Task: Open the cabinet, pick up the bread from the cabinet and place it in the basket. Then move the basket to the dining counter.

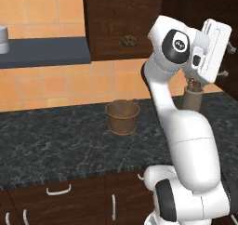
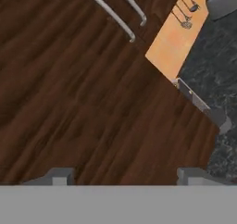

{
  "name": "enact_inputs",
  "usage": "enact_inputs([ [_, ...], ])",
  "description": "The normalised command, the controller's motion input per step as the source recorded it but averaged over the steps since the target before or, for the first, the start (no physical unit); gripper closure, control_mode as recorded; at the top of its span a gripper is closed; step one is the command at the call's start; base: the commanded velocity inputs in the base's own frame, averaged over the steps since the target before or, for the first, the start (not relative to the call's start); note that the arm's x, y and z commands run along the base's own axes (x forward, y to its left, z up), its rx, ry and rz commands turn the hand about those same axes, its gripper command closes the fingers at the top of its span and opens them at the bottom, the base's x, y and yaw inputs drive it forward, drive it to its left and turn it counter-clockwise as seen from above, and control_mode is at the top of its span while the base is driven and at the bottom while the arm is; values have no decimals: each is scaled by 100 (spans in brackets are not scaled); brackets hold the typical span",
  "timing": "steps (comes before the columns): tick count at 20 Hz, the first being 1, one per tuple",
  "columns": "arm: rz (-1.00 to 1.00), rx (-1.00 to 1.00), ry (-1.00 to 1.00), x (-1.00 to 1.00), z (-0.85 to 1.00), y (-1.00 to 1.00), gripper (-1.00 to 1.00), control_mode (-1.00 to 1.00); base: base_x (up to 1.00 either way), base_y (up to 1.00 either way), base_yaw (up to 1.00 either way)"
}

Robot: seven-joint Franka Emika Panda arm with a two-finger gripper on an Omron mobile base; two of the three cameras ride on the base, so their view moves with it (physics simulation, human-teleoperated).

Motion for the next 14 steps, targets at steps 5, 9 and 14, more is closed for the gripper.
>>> enact_inputs([
  [5, 45, -2, 24, -8, 0, 100, -100, -100, 0, 0, 0],
  [9, 54, -4, 38, -15, 21, 100, -100, -100, 0, 0, 0],
  [14, 64, -14, 51, -23, 39, 80, -100, -100, 0, 0, 0],
])
